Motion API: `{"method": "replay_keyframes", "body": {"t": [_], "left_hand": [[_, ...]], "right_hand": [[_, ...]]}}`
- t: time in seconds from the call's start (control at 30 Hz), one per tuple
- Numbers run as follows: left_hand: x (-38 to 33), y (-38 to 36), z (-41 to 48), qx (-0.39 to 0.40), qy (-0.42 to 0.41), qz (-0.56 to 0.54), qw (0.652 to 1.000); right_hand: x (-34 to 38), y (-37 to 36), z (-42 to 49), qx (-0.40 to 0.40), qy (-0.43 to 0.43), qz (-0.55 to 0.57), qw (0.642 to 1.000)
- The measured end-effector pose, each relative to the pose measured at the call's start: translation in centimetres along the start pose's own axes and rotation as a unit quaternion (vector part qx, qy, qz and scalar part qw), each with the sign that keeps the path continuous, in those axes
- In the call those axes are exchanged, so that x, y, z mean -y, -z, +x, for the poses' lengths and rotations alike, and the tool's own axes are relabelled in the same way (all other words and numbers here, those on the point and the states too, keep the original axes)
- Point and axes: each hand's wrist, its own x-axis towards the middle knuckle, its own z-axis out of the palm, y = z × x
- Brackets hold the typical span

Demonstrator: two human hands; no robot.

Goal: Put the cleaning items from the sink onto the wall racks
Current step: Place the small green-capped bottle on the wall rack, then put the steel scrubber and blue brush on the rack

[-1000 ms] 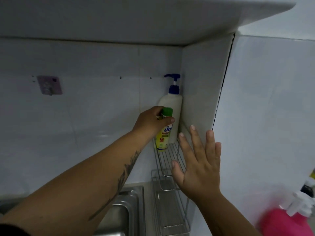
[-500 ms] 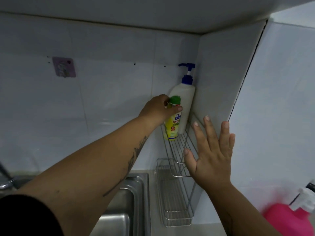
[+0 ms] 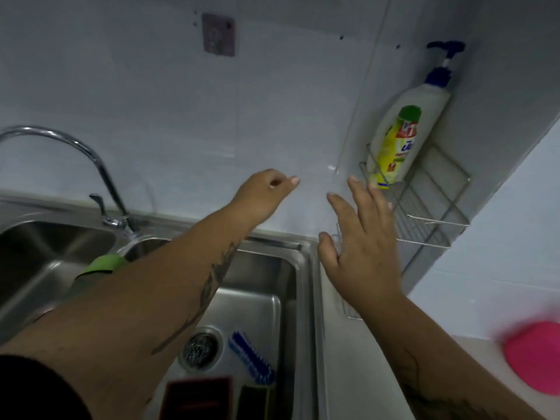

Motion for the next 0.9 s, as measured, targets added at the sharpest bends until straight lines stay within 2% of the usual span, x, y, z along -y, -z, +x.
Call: {"method": "replay_keyframes", "body": {"t": [0.07,0.17,0.3,0.4,0.5,0.6,0.7,0.8,0.9], "left_hand": [[4.6,0.7,-2.4,0.014,0.074,0.010,0.997],[11.3,0.8,-5.7,0.038,0.162,0.030,0.986],[18.8,-0.2,-9.1,0.095,0.236,0.050,0.966],[23.3,-1.4,-11.5,0.152,0.280,0.061,0.946],[27.6,-3.0,-13.1,0.216,0.293,0.095,0.926],[30.7,-4.8,-14.5,0.275,0.271,0.123,0.914],[33.1,-6.4,-15.9,0.302,0.242,0.156,0.909],[35.1,-7.5,-16.9,0.290,0.209,0.178,0.917],[36.3,-7.9,-17.0,0.260,0.214,0.168,0.926]], "right_hand": [[1.0,-2.7,-1.7,0.066,-0.010,0.027,0.997],[2.4,-6.8,-5.0,0.232,-0.070,0.052,0.969],[3.5,-11.5,-10.4,0.433,-0.145,0.093,0.885],[4.4,-14.5,-13.8,0.518,-0.199,0.105,0.825],[5.4,-17.8,-16.2,0.567,-0.252,0.097,0.779],[6.1,-20.5,-18.7,0.595,-0.299,0.094,0.740],[6.2,-22.6,-21.2,0.610,-0.317,0.067,0.723],[6.3,-24.4,-23.0,0.617,-0.332,0.040,0.713],[6.9,-25.7,-24.2,0.621,-0.314,-0.008,0.718]]}}
